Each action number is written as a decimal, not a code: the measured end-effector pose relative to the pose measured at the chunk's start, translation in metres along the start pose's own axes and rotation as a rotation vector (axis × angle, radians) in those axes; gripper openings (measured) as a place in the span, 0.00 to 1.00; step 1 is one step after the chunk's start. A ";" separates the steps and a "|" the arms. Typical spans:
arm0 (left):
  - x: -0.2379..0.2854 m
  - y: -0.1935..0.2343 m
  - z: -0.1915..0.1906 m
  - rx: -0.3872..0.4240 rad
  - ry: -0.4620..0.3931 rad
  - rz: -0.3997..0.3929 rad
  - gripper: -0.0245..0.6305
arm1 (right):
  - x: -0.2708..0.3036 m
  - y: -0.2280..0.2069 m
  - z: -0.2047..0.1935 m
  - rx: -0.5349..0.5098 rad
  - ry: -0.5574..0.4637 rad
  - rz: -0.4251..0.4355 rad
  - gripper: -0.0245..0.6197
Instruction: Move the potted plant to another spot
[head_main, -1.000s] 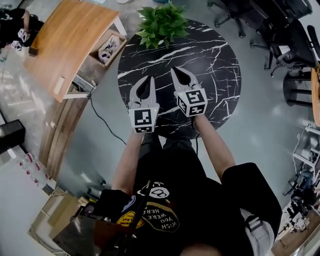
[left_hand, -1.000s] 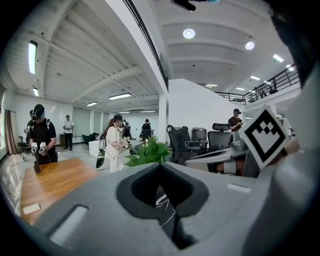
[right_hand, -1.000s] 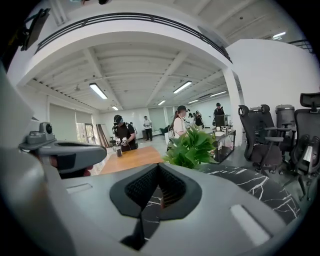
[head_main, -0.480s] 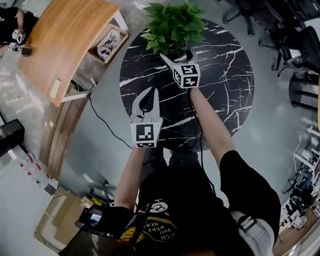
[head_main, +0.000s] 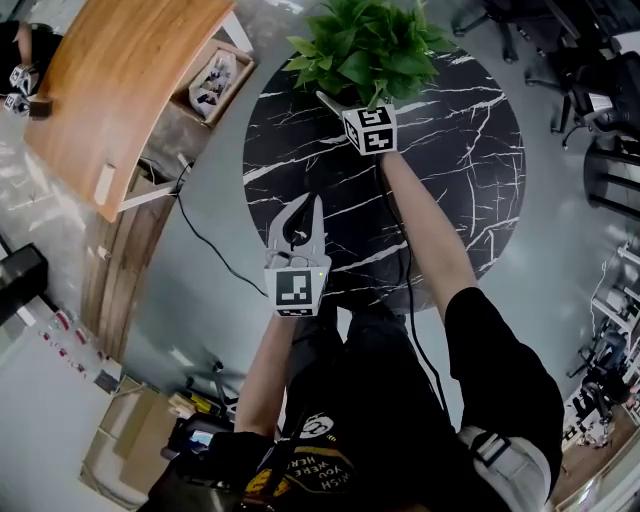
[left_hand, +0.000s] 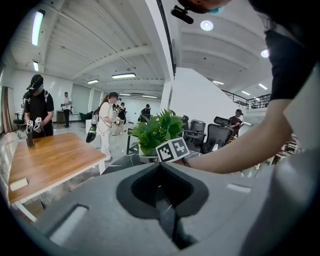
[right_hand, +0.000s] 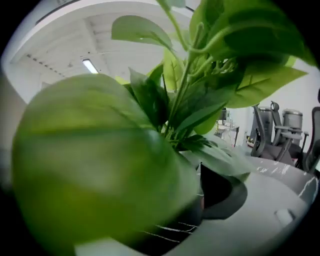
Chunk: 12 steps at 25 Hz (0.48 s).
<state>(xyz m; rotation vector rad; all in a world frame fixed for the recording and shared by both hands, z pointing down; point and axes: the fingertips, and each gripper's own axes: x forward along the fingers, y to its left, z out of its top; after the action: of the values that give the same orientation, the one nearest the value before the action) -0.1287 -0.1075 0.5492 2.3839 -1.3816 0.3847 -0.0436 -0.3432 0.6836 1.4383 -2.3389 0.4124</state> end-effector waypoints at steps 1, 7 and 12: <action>0.001 0.001 -0.002 -0.001 0.004 0.000 0.04 | 0.005 0.000 -0.002 -0.032 0.010 -0.016 0.84; 0.007 0.006 -0.006 -0.016 0.011 -0.003 0.04 | 0.017 -0.015 -0.001 -0.050 0.006 -0.107 0.71; 0.008 0.005 -0.003 -0.017 0.004 -0.009 0.04 | 0.015 -0.018 0.000 -0.029 -0.003 -0.136 0.70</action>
<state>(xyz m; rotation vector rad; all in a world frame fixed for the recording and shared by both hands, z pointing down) -0.1295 -0.1152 0.5563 2.3736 -1.3665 0.3730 -0.0337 -0.3636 0.6913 1.5737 -2.2232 0.3384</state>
